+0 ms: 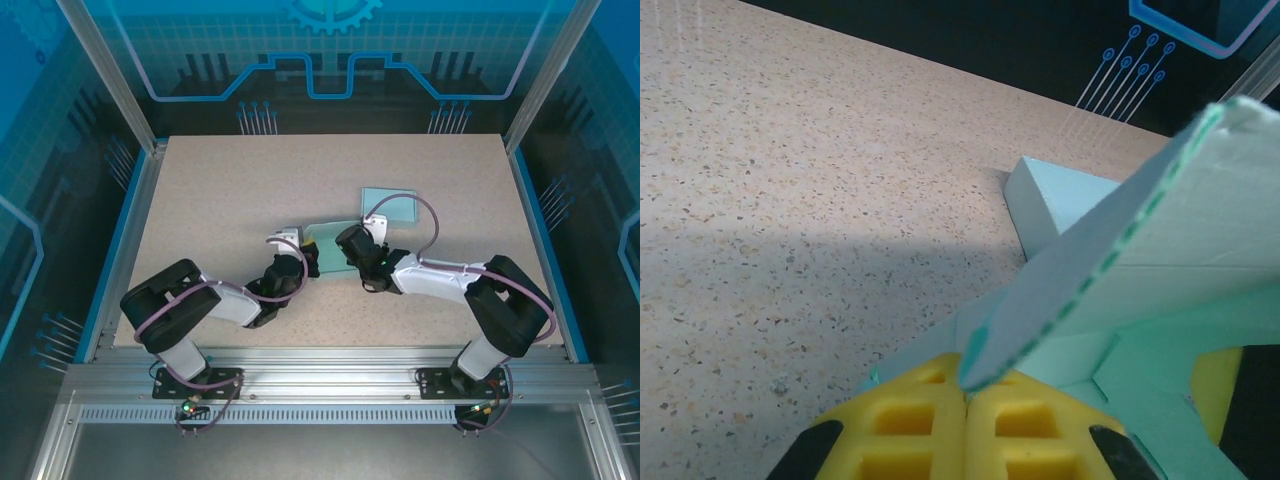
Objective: Fold the paper box
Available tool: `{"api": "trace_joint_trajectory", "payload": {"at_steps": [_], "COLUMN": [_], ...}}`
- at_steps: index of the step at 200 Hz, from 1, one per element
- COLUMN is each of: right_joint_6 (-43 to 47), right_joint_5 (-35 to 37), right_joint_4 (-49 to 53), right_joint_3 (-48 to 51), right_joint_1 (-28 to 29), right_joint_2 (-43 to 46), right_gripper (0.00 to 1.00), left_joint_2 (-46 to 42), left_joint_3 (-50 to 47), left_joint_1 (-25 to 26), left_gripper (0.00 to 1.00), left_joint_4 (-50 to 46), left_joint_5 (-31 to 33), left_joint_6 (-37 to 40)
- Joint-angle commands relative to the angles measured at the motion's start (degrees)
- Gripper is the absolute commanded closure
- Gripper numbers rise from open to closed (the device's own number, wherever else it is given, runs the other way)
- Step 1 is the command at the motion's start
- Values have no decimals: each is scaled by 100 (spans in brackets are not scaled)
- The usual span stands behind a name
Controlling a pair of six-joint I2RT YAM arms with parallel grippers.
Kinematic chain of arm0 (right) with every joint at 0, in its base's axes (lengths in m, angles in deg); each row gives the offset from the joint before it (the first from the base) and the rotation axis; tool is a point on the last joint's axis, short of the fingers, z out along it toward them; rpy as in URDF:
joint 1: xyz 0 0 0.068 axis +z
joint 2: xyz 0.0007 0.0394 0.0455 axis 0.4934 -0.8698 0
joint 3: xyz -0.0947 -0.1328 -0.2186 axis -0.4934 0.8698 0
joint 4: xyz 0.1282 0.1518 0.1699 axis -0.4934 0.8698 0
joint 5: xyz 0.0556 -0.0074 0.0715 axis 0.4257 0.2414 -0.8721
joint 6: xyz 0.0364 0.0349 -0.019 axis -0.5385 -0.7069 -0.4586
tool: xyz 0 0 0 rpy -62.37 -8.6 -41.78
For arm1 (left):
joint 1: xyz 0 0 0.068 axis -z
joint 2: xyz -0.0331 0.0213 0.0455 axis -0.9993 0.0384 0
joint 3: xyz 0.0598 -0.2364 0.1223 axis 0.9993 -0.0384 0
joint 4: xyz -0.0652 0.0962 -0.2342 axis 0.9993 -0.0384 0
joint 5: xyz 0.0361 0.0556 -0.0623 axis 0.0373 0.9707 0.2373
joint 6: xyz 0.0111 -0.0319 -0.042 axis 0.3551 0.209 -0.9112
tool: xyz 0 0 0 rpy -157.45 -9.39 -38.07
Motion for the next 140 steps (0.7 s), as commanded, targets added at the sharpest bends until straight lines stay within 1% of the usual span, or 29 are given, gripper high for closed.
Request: {"api": "trace_joint_trajectory", "payload": {"at_steps": [1,65,95,140], "right_joint_6": [-168,-288,-317,-283], "right_joint_5": [-568,-455,-312,-138], "right_joint_4": [201,194,242,319], "right_joint_3": [269,483,611,725], "right_joint_1": [212,291,339,410], "right_joint_2": [-168,-230,-115,-76], "right_gripper": [81,83,86,88], "left_joint_2": [346,503,426,429], "left_joint_3": [-400,-449,-442,-522], "left_joint_1": [162,197,255,387], "left_gripper": [99,98,98,95], "left_joint_4": [-824,-639,-678,-725], "left_joint_5": [-684,-797,-876,-1083], "left_joint_6": [-211,-246,-271,-603]}}
